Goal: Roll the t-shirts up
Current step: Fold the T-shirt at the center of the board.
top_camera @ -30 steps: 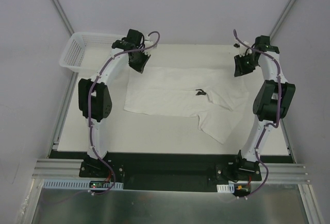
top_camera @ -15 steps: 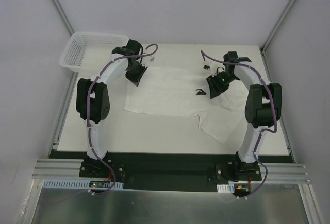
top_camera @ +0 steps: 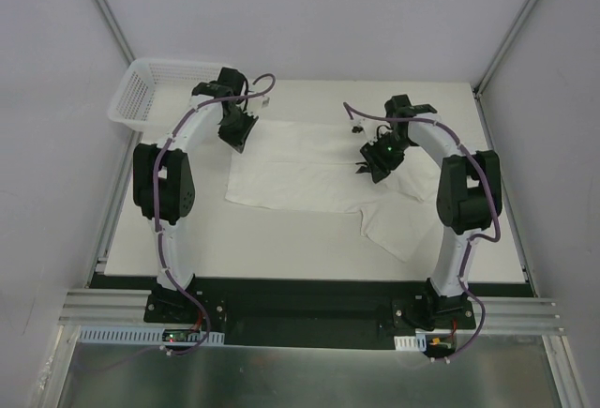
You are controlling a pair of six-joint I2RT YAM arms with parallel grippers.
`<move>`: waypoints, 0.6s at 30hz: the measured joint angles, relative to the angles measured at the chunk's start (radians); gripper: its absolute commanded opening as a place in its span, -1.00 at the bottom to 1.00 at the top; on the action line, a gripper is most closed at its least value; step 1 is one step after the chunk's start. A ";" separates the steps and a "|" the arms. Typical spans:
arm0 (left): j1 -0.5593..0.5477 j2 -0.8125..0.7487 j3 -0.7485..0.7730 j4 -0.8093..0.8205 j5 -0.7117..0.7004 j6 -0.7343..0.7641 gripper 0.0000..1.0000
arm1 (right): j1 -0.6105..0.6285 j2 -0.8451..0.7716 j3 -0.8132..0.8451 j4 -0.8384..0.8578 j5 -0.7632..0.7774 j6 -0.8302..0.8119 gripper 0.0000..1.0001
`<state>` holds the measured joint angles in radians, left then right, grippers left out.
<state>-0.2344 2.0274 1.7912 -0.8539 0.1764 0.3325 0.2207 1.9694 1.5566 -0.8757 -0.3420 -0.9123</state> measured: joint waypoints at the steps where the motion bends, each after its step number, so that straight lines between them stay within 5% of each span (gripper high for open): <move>1: 0.001 0.000 0.004 0.000 0.000 0.000 -1.00 | 0.005 0.004 0.001 0.000 0.016 0.002 -0.13; 10: 0.012 0.005 0.036 -0.010 0.001 0.000 -1.00 | 0.014 0.031 0.003 0.005 0.128 0.006 -0.23; 16: 0.014 0.034 0.052 -0.015 0.001 -0.001 -1.00 | 0.027 0.042 0.003 0.011 0.166 0.004 -0.50; 18: 0.014 0.040 0.052 -0.018 0.001 0.000 -1.00 | 0.031 0.051 0.003 0.012 0.175 0.005 -0.73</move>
<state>-0.2203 2.0670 1.8435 -0.8719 0.1772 0.3321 0.2520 2.0201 1.5597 -0.8639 -0.1673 -0.9073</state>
